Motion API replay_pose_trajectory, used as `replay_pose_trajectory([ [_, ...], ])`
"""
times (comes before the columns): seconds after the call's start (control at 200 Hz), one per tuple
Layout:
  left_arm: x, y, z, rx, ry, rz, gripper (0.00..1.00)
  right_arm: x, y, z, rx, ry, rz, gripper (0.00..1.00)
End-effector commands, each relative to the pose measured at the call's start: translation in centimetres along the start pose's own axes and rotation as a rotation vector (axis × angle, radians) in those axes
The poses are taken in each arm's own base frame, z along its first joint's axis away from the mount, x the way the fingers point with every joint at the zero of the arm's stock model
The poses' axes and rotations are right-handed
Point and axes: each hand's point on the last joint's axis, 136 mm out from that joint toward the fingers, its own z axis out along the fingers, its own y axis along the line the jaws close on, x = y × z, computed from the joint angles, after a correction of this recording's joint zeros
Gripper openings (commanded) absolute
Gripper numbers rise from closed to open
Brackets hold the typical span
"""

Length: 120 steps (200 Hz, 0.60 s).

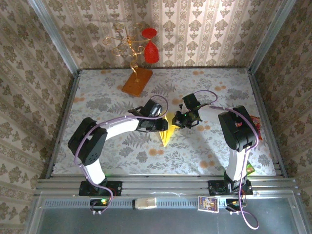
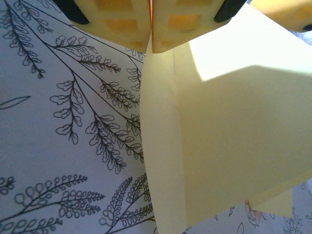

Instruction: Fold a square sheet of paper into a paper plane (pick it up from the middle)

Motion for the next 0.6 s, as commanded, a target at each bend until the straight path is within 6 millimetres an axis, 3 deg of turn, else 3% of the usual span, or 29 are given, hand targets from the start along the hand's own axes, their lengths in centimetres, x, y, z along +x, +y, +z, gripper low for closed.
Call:
replay_pose_trajectory([
  [0.0, 0.0, 0.1, 0.3, -0.038, 0.015, 0.001, 0.44, 0.3, 0.4, -0.4, -0.023, 0.01, 0.004, 0.1],
  [0.235, 0.5, -1.6, 1.2, 0.007, 0.054, 0.048, 0.42, 0.2, 0.5, -0.3, -0.025, 0.013, 0.007, 0.1],
  [0.595, 1.8, -1.4, 2.1, -0.058, 0.116, 0.11, 0.46, 0.2, 0.4, -0.3, -0.023, 0.012, 0.011, 0.09],
])
